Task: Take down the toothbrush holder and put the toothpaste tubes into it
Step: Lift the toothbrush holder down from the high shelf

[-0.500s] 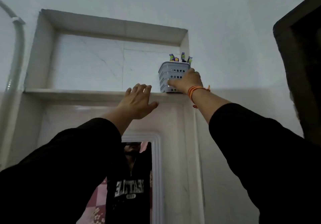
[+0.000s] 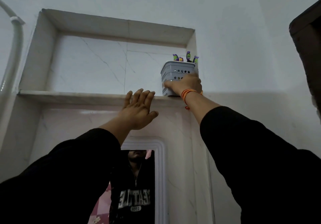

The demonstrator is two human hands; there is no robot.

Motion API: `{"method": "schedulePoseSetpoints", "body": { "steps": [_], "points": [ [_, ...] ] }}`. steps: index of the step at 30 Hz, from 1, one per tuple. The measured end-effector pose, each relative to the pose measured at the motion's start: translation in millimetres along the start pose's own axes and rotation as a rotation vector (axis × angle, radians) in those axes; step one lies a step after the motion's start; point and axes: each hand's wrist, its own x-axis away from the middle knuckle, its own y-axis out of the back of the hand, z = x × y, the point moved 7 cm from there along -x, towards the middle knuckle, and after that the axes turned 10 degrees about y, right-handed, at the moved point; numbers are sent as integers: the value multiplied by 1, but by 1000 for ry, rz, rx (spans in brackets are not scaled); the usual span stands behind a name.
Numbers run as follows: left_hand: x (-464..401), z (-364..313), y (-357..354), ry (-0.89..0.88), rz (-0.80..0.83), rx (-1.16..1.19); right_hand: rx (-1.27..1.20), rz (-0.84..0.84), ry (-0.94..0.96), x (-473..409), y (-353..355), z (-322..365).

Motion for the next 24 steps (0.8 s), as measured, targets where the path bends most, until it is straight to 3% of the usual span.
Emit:
{"method": "schedulePoseSetpoints", "body": {
  "steps": [5, 10, 14, 18, 24],
  "points": [
    [-2, -2, 25, 40, 247, 90, -107, 70, -38, 17, 34, 17],
    [35, 11, 51, 28, 268, 344, -154, 94, -17, 53, 76, 44],
    [86, 35, 59, 89, 281, 415, -201, 158, -65, 103, 90, 50],
    [148, 56, 63, 166, 279, 538, -236, 217, -147, 175, 85, 38],
    [256, 70, 37, 229, 413, 674, -212, 309, -263, 308, 54, -7]
  ]
}}
